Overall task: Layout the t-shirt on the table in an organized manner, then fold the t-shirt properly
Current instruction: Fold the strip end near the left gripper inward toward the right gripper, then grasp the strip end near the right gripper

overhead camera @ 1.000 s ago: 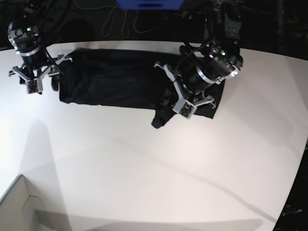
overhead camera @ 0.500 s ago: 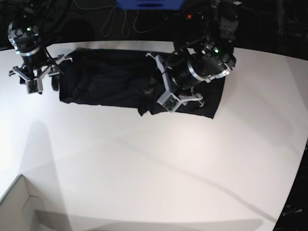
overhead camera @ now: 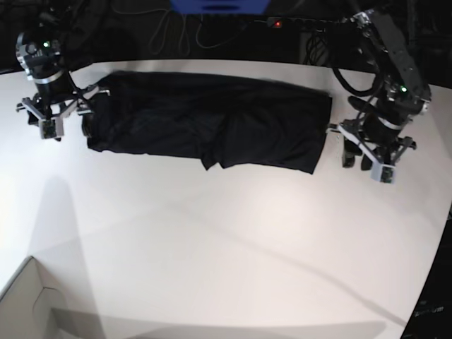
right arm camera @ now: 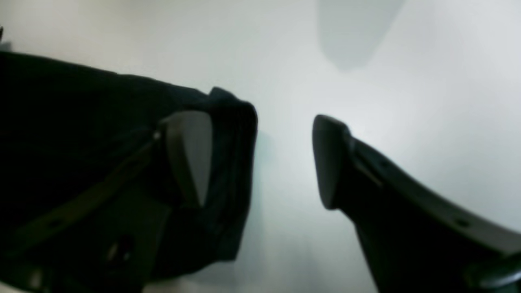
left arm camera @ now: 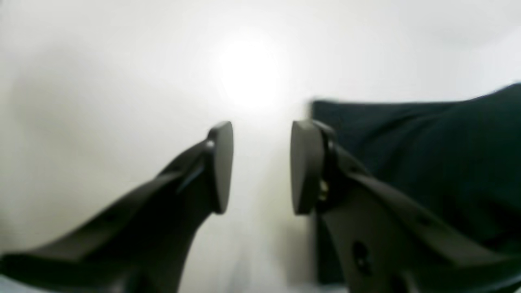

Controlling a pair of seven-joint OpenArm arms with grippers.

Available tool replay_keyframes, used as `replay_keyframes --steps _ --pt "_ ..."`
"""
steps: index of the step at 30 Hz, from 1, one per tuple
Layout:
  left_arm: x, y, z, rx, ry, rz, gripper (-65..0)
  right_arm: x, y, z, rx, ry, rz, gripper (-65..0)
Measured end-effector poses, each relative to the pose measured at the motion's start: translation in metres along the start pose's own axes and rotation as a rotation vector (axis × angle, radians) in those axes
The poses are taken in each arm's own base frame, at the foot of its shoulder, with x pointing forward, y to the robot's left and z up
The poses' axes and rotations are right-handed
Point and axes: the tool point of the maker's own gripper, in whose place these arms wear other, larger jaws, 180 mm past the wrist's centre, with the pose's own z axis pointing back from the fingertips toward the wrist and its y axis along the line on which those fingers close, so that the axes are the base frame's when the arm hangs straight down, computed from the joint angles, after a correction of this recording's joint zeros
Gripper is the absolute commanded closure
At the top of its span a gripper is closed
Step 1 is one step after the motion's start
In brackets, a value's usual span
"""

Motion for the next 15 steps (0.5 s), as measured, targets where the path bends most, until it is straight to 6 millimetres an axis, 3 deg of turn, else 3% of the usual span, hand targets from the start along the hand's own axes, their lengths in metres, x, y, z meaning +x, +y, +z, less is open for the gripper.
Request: replay_keyframes --steps 4,9,15 --pt "0.001 0.032 0.005 0.012 -0.044 0.088 -23.1 -0.011 0.013 -0.006 0.027 0.018 -0.046 -42.9" --pt "-0.022 0.063 0.008 0.017 -0.016 0.195 -23.1 -0.032 0.025 -0.028 0.065 0.076 -0.122 -42.9" --pt "-0.033 0.067 0.010 0.001 -0.007 0.233 -23.1 -0.019 0.027 -0.028 0.059 0.043 -0.122 -42.9"
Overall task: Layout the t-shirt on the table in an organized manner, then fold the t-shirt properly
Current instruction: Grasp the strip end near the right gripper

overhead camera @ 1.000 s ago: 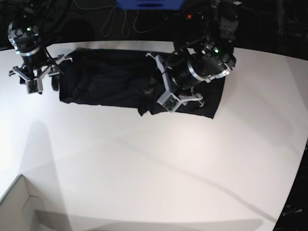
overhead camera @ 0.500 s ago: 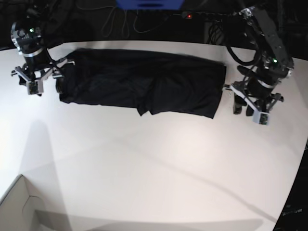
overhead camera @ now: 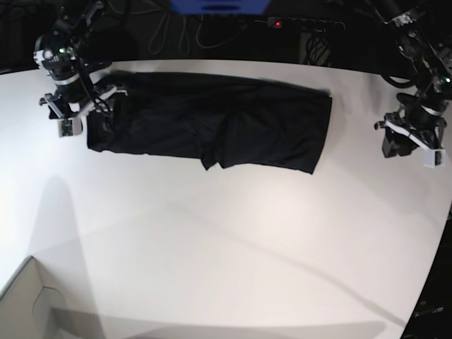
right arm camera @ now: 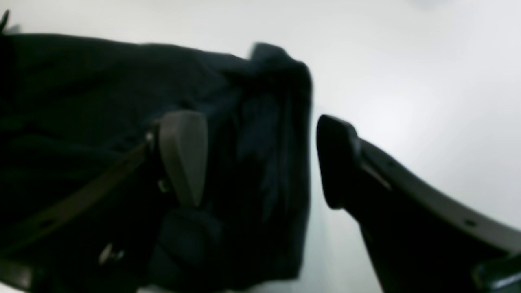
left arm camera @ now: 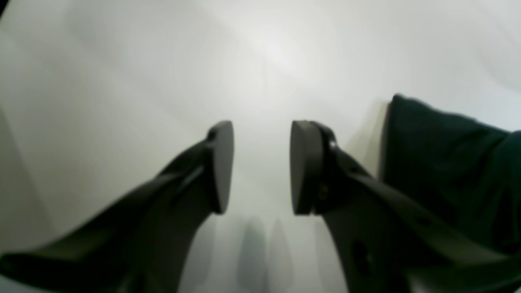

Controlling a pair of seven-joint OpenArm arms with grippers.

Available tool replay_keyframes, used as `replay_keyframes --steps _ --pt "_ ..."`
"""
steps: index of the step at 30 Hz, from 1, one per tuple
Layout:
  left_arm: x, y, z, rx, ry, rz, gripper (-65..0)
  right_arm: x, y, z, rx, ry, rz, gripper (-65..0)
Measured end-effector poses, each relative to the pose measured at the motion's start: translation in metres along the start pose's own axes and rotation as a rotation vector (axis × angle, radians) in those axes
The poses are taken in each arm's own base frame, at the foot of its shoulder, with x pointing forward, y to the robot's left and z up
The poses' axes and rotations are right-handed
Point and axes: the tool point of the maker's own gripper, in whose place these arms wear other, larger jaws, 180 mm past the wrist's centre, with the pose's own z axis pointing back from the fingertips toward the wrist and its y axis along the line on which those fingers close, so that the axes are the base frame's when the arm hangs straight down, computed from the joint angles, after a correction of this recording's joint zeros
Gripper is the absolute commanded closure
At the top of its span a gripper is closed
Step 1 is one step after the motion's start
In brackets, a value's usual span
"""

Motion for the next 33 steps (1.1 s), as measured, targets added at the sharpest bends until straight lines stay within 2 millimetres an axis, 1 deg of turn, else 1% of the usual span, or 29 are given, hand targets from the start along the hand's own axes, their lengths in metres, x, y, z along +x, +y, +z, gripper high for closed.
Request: replay_keyframes --steps 2,4,7,11,13,16,20,26,29,33 --pt "-0.002 0.000 0.001 -0.002 0.003 0.003 -23.1 0.011 -0.001 -0.001 -0.004 -0.032 0.004 -42.9" --pt "-0.002 0.001 0.001 0.004 0.005 0.002 -23.1 0.020 -0.003 0.002 -0.014 -0.053 0.018 -42.9" --pt "-0.002 -0.001 0.000 -0.001 0.005 0.001 -23.1 0.025 0.002 0.003 0.001 -0.064 0.046 -42.9" --pt "-0.003 -0.001 0.000 -0.001 0.005 0.002 -23.1 0.020 0.019 -0.008 0.054 -0.054 0.018 -42.9" --pt "-0.003 -0.001 0.000 -0.001 0.006 0.002 -23.1 0.011 0.020 -0.017 0.062 -0.025 -0.003 -42.9" --pt "-0.003 -0.001 0.000 -0.002 0.005 0.002 -23.1 0.003 0.020 -0.022 0.069 -0.007 -0.025 -42.9" --pt "-0.003 0.001 0.001 0.003 0.004 0.003 -23.1 -0.014 0.011 -0.027 0.072 0.046 -0.012 -42.9" --pt "-0.001 0.000 0.001 0.002 -0.002 0.003 -23.1 -0.032 0.001 -0.019 0.045 0.082 -0.034 -42.9" --pt "-0.002 0.000 0.000 0.000 -0.001 0.002 -23.1 -0.037 -0.005 -0.015 0.026 0.090 -0.044 -42.9" --pt "-0.001 -0.001 0.000 -0.002 -0.003 0.003 -23.1 -0.038 -0.017 -0.013 -0.002 0.090 -0.051 -42.9"
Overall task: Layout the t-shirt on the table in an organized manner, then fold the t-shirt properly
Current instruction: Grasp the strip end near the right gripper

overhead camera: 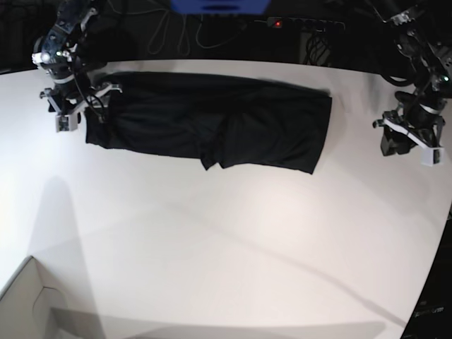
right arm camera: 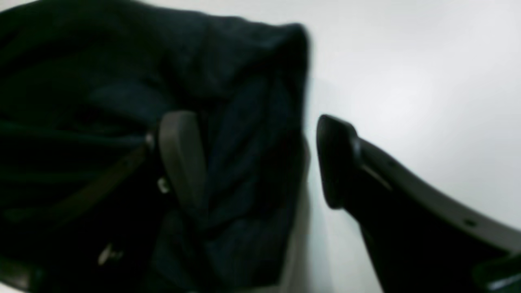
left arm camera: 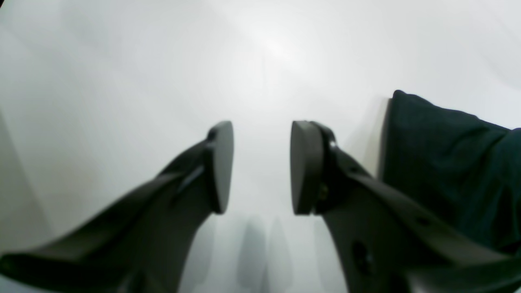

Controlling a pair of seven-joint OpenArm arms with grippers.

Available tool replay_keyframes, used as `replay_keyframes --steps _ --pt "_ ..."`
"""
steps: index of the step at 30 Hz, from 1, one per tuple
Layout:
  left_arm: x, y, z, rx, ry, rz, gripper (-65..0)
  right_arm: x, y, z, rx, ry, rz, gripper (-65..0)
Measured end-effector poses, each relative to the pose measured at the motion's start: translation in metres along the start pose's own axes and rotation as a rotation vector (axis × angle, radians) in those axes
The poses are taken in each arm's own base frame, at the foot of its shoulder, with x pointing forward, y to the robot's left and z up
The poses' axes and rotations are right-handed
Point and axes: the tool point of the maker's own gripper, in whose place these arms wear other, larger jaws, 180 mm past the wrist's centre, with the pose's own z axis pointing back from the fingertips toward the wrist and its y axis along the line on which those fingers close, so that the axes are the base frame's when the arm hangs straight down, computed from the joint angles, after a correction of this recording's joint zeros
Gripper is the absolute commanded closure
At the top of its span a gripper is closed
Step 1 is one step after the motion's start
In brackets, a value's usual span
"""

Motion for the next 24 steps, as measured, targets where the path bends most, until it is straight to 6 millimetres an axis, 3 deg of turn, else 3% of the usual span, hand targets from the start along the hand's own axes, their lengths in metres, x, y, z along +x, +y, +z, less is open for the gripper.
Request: replay_keyframes --steps 12,14,19,23,24 --pt "-0.009 0.002 -0.002 -0.002 0.019 0.022 -23.1 -0.008 0.013 -0.006 0.035 -0.010 -0.049 -42.7" --pt "-0.009 0.003 -0.002 -0.001 0.019 0.022 -23.1 -0.007 0.021 -0.007 0.051 -0.014 -0.057 -40.1" --pt "-0.011 0.005 0.001 0.005 0.025 0.014 -23.1 -0.008 0.046 -0.010 0.118 -0.015 -0.027 -19.0" --pt "-0.012 0.015 0.007 0.032 0.022 0.029 -23.1 -0.008 0.053 -0.010 0.136 -0.012 -0.024 0.0" --pt "-0.011 0.021 0.010 0.051 0.012 0.037 -23.1 -0.008 0.053 -0.010 0.137 -0.012 -0.024 0.0"
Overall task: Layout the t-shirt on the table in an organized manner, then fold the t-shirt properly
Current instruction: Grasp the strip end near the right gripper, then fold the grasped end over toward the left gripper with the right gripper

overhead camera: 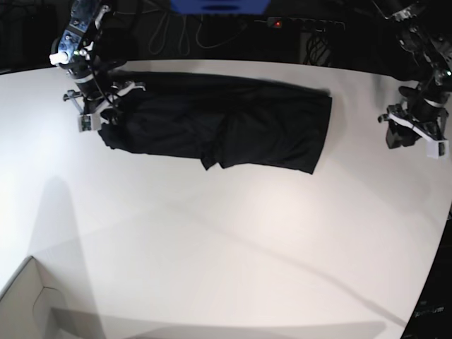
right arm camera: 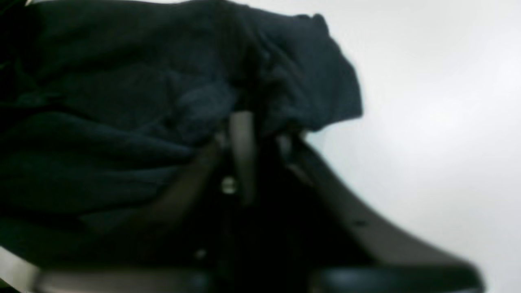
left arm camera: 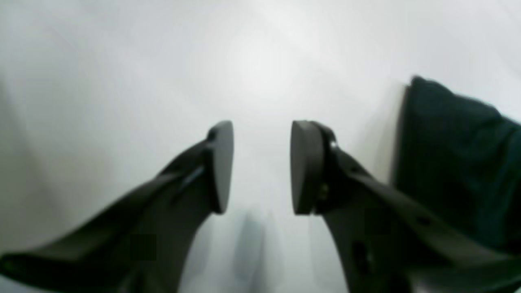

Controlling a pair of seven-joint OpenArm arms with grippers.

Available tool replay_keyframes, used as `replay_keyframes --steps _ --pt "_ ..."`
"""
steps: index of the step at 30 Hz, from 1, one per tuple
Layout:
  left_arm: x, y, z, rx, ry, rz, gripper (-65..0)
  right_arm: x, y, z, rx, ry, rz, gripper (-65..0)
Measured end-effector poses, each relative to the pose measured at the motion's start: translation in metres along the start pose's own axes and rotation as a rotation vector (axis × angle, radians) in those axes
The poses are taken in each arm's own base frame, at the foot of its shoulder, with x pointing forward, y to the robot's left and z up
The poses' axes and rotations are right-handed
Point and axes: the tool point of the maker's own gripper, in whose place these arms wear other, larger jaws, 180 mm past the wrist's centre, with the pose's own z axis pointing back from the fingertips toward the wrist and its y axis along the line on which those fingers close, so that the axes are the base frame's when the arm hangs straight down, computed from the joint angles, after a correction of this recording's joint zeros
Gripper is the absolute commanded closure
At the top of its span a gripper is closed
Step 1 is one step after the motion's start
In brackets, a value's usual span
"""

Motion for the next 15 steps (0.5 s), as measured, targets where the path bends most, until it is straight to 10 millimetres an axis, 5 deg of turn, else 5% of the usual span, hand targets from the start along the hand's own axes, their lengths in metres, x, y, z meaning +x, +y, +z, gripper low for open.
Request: replay_keyframes --steps 7,15 --pt "0.003 0.030 0.016 0.082 -0.030 0.041 -23.1 0.010 -0.003 0.007 -0.027 0.015 0.051 0.0" --pt "-0.011 0.041 0.027 0.108 0.012 0.027 -23.1 0.087 0.050 0.025 0.058 -0.180 0.226 0.0"
